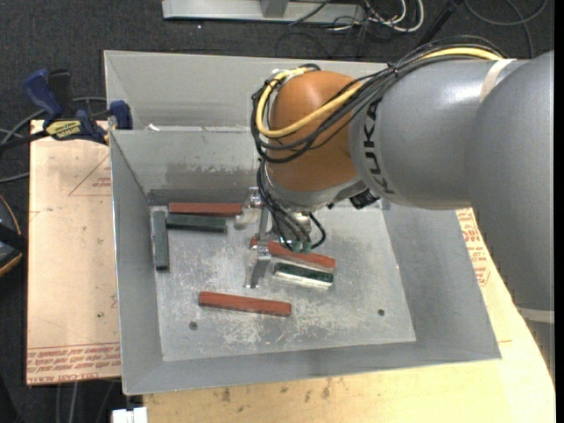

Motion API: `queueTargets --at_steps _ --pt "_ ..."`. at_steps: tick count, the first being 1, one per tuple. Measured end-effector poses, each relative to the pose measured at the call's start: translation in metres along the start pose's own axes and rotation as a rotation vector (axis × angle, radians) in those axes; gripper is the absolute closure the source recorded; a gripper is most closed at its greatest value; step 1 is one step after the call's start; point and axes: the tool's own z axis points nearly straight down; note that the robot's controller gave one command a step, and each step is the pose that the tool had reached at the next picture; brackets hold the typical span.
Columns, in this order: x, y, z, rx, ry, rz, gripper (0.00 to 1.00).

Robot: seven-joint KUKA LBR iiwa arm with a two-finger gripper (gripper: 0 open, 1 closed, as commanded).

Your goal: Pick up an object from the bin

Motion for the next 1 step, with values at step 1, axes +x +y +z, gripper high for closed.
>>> queueTargets --at_steps 1 --pt "-0.002 -0.0005 -0.0044 -0.001 -0.008 0.002 0.0"
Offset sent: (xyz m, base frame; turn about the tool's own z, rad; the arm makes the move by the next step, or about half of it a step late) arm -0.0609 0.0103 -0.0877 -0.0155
